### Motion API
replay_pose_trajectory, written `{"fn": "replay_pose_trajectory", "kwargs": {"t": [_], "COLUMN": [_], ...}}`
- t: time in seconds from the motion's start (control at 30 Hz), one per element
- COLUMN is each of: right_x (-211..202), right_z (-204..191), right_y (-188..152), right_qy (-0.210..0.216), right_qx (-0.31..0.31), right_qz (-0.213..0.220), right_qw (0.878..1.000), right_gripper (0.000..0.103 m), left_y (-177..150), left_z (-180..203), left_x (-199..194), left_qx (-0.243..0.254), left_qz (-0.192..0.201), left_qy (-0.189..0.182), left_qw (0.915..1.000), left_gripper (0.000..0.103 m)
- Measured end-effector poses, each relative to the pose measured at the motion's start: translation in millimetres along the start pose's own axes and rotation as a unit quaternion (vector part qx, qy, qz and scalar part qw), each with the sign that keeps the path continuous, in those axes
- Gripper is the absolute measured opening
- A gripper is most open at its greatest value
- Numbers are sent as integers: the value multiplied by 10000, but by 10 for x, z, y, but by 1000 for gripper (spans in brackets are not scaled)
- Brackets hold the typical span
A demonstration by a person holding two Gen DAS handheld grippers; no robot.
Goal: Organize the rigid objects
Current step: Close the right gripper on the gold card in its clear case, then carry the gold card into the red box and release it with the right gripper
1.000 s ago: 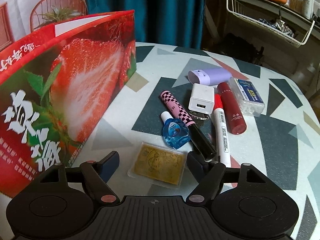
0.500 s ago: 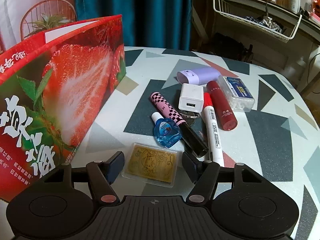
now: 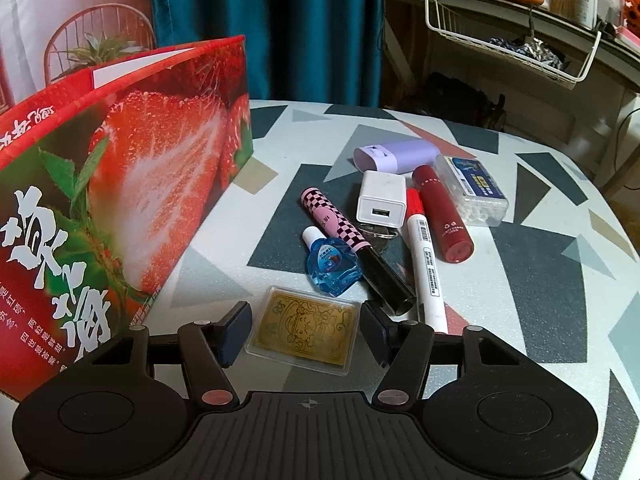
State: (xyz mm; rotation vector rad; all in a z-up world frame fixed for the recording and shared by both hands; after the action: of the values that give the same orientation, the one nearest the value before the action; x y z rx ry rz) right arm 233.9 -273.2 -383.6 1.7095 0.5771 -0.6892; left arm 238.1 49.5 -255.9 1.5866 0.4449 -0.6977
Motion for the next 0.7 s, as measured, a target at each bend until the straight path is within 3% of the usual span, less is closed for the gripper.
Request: {"fn": "replay_pose_trajectory", "kwargs": {"t": [0.7], "right_x": [-123], "right_z": [-18], "right_y": [67], "right_qy": [103], "right_qx": [4], "right_qz": [181], "right_qw": [9998], "right_gripper": [55], "left_y": [-31], "left_z": [-8], "left_x": [-55], "left_qx": [3], "left_qz": [56], "left_qy": [-18], "left_qw": [10000], "left_gripper": [11]}}
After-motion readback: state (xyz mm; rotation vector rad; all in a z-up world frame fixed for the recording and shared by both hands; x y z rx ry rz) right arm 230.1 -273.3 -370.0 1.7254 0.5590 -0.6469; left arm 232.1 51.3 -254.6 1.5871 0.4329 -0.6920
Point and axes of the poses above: each gripper's, at about its wrist camera, not at the fingertips, and x roughly the way its jaws point, z to its right, y to its top, the point moved 10 cm from there along x, roughly the way its jaws point, and after that the axes turned 11 degrees about x, right-handed, at the moved point
